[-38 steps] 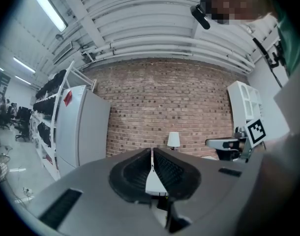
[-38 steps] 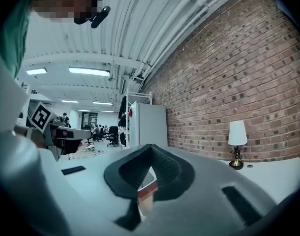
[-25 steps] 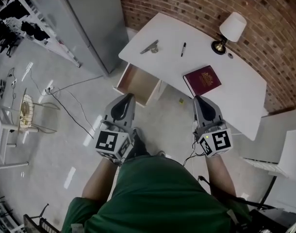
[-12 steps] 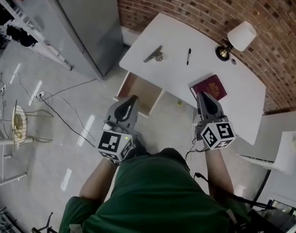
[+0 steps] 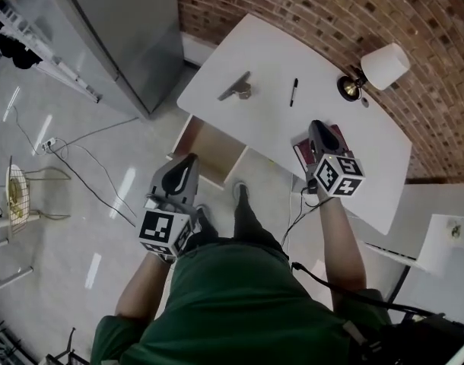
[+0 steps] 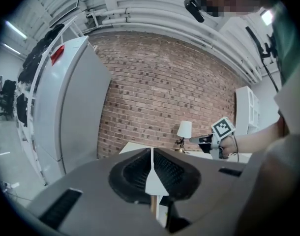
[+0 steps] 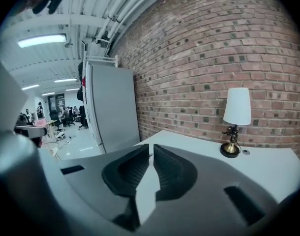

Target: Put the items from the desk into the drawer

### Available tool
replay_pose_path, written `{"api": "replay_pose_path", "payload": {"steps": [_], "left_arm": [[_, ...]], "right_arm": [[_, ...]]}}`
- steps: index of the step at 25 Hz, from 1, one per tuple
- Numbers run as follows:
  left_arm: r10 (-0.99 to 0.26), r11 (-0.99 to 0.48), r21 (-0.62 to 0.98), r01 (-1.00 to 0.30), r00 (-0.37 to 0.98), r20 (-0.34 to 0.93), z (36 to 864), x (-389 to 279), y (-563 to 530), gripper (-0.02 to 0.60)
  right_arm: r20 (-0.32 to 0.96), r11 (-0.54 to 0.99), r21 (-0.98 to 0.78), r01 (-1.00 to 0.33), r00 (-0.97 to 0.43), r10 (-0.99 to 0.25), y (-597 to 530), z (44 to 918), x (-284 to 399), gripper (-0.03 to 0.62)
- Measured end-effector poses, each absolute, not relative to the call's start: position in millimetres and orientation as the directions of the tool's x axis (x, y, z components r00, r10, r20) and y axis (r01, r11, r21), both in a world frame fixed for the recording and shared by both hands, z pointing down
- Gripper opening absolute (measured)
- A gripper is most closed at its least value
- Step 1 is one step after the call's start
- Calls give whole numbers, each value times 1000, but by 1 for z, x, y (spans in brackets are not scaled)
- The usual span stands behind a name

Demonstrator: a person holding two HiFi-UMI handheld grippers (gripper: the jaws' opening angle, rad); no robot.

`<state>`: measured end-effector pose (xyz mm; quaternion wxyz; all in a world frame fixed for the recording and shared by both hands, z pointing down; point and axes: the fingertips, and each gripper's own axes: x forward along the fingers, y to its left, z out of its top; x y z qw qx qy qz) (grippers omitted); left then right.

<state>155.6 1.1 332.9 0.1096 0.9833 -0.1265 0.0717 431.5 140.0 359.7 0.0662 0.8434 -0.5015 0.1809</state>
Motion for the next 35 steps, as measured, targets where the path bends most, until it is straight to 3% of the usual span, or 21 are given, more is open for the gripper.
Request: {"api": "replay_pose_path", "payload": {"steps": [9,18,31,35], "left_arm": [[-409,-879,133,-457,868,283,360,172,-27,15],[-486,-834,115,-539,818,307,371,202,-37,16],[-608,-728,124,-675,718,339,371,180,-40,15],[-634,-707,121,-697,700,329,374,171,-34,15]], "right_arm": [[557,-520,-261,-813,313,-769,91,458,548,61],[766,-601,-250,-759,225,-602,68,570,627,66],[881,-621,-174,-765,160,-445,49,647,666,96],[896,-592,-132,-795,160,-415,51,650,669,46]]}}
